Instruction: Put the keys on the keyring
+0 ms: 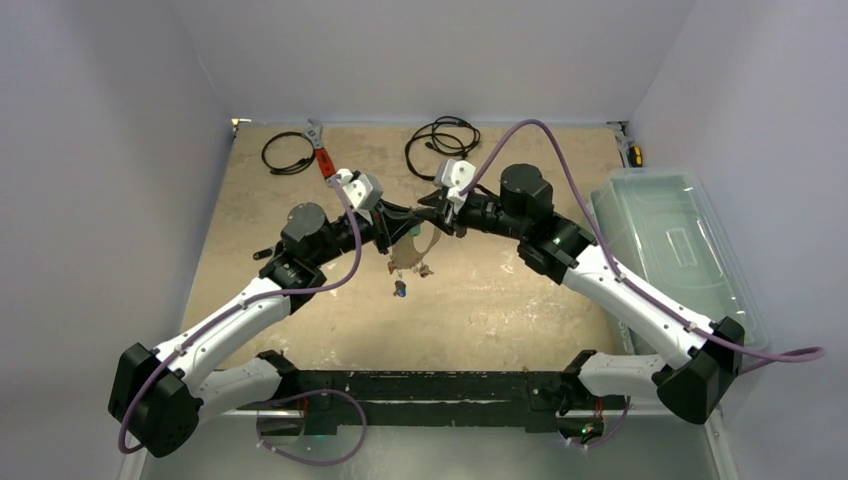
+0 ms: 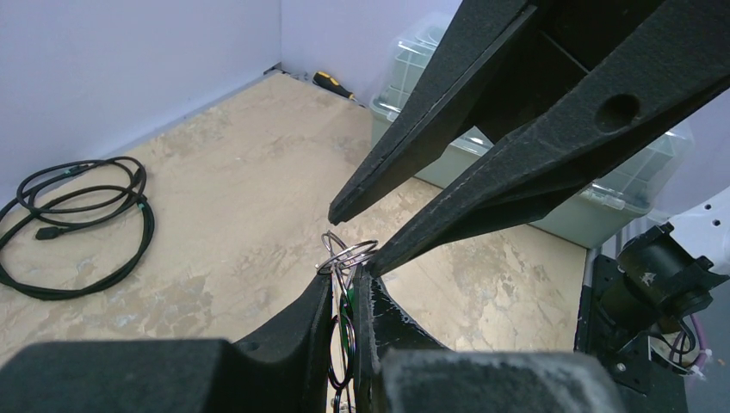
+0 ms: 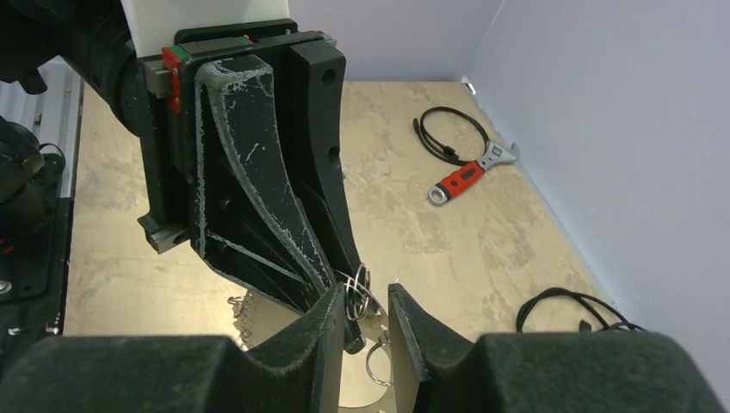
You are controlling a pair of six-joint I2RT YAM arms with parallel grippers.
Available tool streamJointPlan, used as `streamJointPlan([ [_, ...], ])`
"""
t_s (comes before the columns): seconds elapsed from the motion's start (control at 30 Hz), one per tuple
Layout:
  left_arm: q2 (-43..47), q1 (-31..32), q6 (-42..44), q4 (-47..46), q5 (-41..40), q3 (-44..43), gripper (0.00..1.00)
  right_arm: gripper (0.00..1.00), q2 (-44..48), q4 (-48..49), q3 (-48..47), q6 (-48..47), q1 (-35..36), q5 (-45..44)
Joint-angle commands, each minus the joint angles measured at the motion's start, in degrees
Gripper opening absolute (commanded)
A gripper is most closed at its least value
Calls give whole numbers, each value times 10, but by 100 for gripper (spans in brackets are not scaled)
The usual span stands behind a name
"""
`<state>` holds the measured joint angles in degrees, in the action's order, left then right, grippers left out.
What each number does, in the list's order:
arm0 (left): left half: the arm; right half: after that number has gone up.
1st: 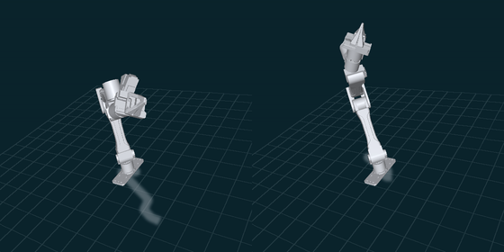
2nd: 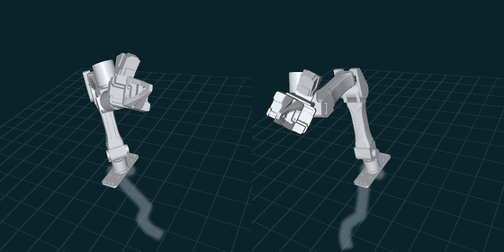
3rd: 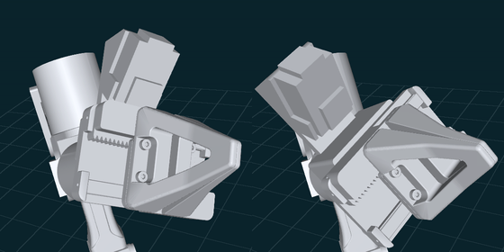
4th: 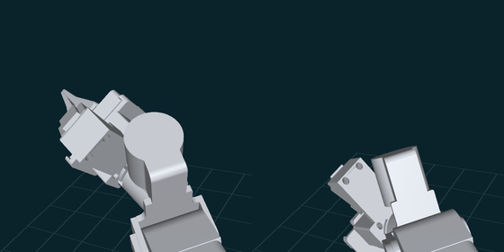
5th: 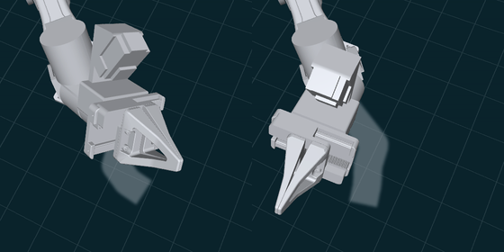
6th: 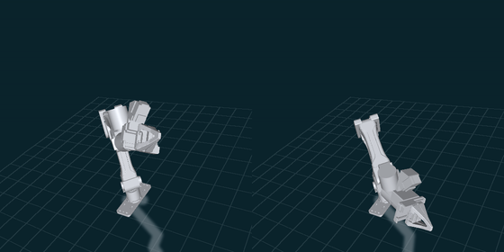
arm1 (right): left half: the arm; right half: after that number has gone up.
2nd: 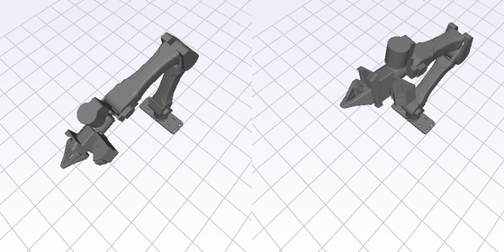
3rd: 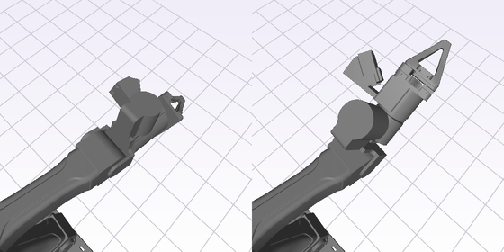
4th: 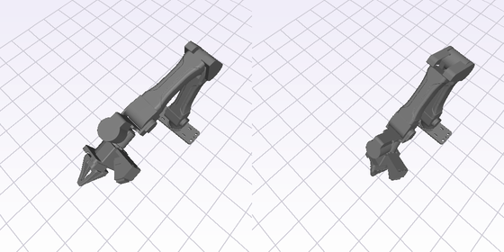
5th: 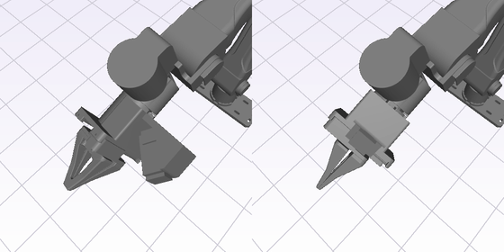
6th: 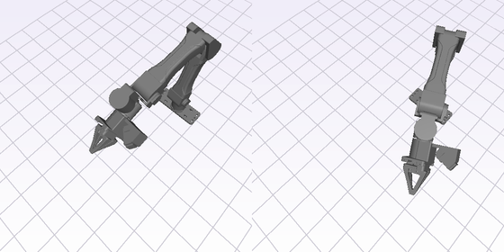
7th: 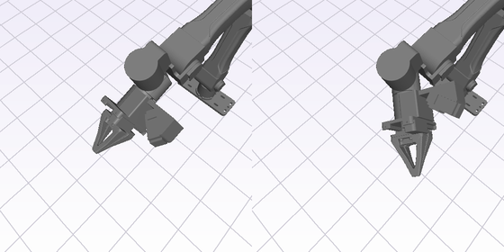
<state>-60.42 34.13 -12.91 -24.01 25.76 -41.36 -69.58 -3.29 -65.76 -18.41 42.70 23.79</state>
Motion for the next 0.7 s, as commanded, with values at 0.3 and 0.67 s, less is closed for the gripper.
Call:
streamJointPlan([
  [0.3,21,3,15,-17,-13,-24,0,1,-33,-58,-59,-20,14,-4],
  [0.67,50,6,90,13,-86,-16,0,0,-99,-217,-173,16,37,4],
])
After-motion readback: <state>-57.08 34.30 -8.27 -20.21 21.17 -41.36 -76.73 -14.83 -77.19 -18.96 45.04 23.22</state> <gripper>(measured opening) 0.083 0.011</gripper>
